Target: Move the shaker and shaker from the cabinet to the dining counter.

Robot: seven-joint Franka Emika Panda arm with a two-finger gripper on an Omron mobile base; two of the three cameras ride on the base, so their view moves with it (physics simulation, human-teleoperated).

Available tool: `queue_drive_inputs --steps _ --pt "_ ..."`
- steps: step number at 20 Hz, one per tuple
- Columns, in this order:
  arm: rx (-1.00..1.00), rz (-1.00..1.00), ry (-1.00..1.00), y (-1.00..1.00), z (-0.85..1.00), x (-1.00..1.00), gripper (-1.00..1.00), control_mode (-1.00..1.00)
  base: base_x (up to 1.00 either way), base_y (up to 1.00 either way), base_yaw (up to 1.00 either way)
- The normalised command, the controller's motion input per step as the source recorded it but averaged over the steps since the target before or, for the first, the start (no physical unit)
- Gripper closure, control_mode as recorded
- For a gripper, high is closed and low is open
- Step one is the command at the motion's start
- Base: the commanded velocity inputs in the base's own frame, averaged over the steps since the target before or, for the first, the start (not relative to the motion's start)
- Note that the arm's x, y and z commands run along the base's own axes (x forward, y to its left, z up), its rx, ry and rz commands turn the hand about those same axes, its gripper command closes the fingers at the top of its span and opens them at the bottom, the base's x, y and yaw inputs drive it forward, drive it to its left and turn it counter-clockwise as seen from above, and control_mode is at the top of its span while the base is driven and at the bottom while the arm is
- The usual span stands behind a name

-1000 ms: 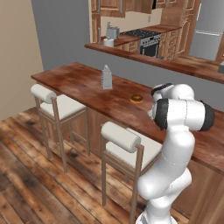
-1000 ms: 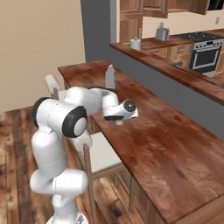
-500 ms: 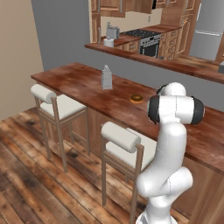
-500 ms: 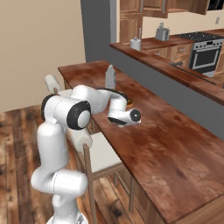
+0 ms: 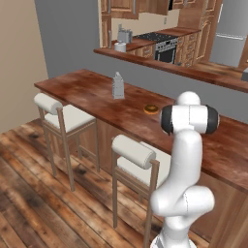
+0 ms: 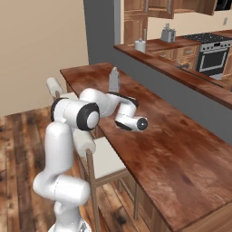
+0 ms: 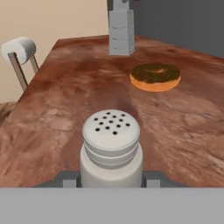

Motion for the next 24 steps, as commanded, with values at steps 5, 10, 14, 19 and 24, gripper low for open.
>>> queue_drive_inputs --steps 5,10,14,19,24 --pt "0.0 0.0 -0.07 0.0 -0.1 0.39 1.0 -1.0 0.0 0.0 0.0" --pt "0.0 0.0 -0.05 -0.01 -0.15 0.38 1.0 -1.0 0.0 0.0 0.0" --pt "0.0 0.0 -0.01 -0.07 -0.18 0.32 1.0 -1.0 0.0 0.0 0.0" --pt "-0.03 0.0 -0.02 -0.03 -0.26 0.14 1.0 -1.0 0.0 0.0 0.0" --pt "-0.02 0.0 0.0 -0.01 -0.25 0.14 1.0 -1.0 0.0 0.0 0.0"
